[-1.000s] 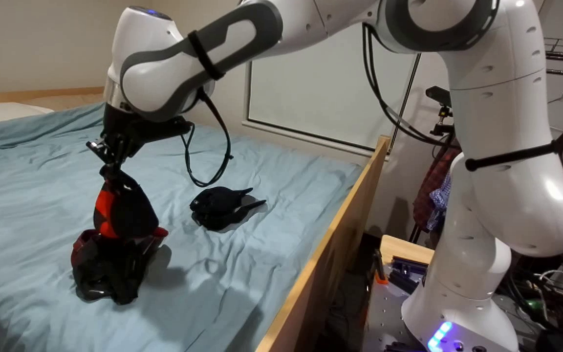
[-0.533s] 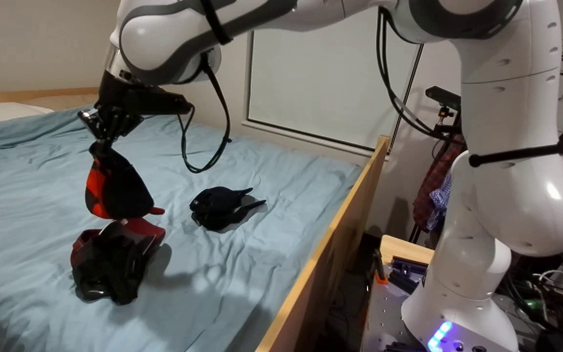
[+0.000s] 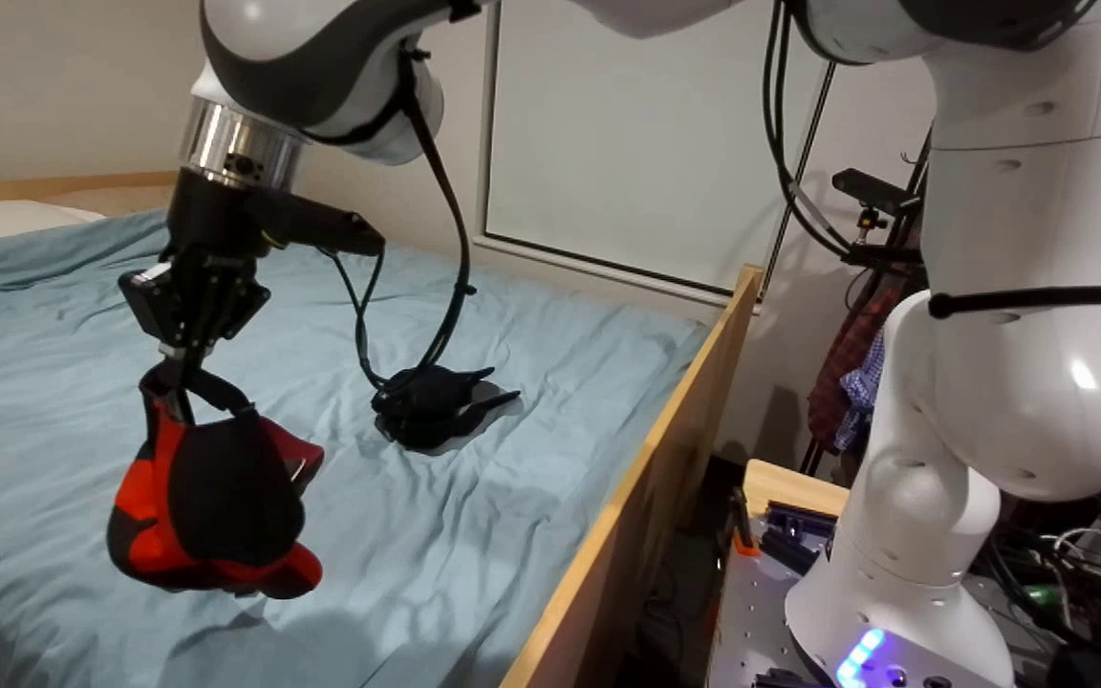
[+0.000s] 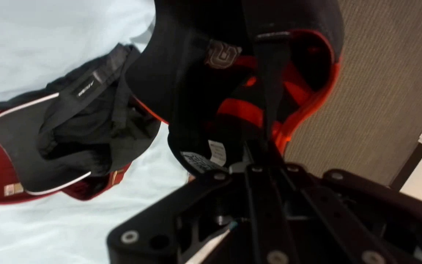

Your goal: Turn the caps over and pile 2 of them on top of each other

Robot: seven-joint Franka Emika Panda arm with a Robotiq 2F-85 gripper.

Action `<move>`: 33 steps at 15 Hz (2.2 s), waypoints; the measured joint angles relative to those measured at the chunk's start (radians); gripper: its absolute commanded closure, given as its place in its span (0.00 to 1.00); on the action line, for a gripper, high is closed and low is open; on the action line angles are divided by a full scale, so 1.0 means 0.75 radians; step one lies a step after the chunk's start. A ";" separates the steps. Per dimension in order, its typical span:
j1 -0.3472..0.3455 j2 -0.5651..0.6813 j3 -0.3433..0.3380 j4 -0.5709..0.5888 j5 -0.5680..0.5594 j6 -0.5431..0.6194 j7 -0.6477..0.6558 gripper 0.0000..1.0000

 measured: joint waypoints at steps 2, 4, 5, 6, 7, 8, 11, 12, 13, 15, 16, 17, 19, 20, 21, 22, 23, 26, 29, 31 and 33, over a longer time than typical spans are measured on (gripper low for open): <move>-0.003 -0.047 -0.001 -0.053 0.065 -0.086 -0.011 0.96; -0.013 -0.067 0.006 -0.089 0.201 -0.182 -0.103 0.96; -0.014 -0.065 0.009 -0.100 0.262 -0.224 -0.152 0.96; -0.014 -0.058 0.013 -0.107 0.310 -0.256 -0.189 0.96; -0.012 -0.050 0.018 -0.114 0.340 -0.271 -0.207 0.96; -0.010 -0.039 0.023 -0.119 0.365 -0.272 -0.211 0.96; -0.007 0.003 0.025 -0.121 0.404 -0.225 -0.206 0.96; -0.007 0.020 0.021 -0.124 0.405 -0.184 -0.196 0.96; -0.007 0.036 0.014 -0.131 0.405 -0.136 -0.184 0.96; -0.009 0.069 -0.007 -0.151 0.405 -0.041 -0.175 0.96; -0.012 0.084 -0.020 -0.164 0.405 0.008 -0.174 0.96; -0.013 0.097 -0.035 -0.179 0.405 0.056 -0.171 0.96; -0.020 0.113 -0.064 -0.210 0.405 0.151 -0.159 0.96; -0.027 0.115 -0.077 -0.225 0.405 0.195 -0.149 0.96; -0.035 0.115 -0.088 -0.240 0.404 0.237 -0.137 0.96; -0.042 0.113 -0.101 -0.253 0.400 0.275 -0.129 0.96; -0.051 0.107 -0.111 -0.265 0.397 0.304 -0.127 0.96; -0.088 0.060 -0.114 -0.282 0.375 0.311 -0.139 0.96; -0.093 -0.027 -0.113 -0.303 0.275 0.290 -0.151 0.96; -0.094 -0.078 -0.120 -0.315 0.184 0.238 -0.150 0.96; -0.099 -0.099 -0.132 -0.320 0.139 0.171 -0.156 0.96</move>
